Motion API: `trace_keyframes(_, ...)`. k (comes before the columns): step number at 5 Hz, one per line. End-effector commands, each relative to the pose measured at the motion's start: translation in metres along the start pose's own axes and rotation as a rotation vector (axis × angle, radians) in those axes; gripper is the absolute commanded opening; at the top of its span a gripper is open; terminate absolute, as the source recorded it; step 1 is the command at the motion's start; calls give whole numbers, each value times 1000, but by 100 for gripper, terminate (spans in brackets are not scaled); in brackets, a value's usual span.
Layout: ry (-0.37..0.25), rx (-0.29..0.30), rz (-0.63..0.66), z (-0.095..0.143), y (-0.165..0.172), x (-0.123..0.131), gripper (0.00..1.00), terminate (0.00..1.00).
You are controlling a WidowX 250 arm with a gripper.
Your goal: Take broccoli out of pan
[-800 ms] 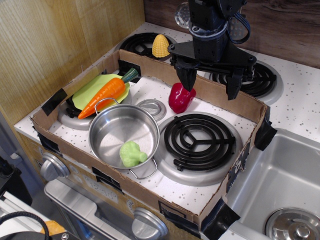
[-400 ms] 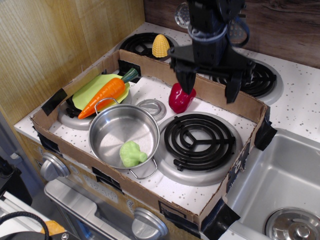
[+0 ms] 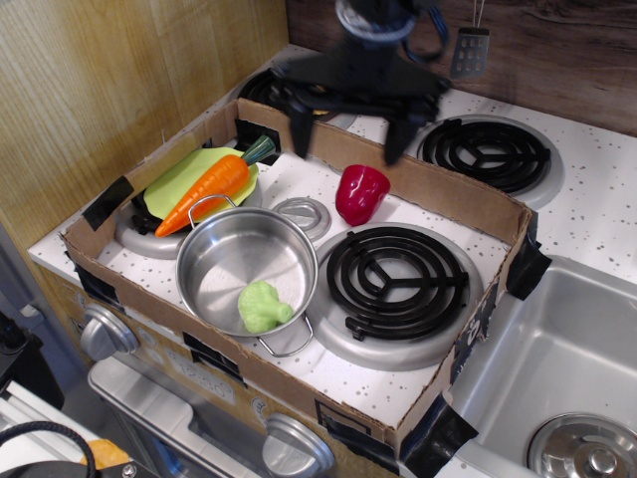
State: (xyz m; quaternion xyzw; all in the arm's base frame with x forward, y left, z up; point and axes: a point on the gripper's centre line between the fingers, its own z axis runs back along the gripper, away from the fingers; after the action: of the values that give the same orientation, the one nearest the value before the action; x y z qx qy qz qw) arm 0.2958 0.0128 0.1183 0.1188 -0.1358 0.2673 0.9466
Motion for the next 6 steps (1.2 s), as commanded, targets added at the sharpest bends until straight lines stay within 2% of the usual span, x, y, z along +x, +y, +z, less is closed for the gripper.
trace_keyframes(1,90,61,369,15,42,2,100,0)
trace_keyframes(2,135,85,575,12,55,-13,100,0)
trace_keyframes(3,156,68,681,3,68,-32,100,0)
trace_keyframes(4,154,3,742,-9,75,-49,100,0)
trace_keyframes(5,119,-30,790,-23,72,-62,100,0)
trace_keyframes(6,111,-60,775,-35,70,-62,100,0)
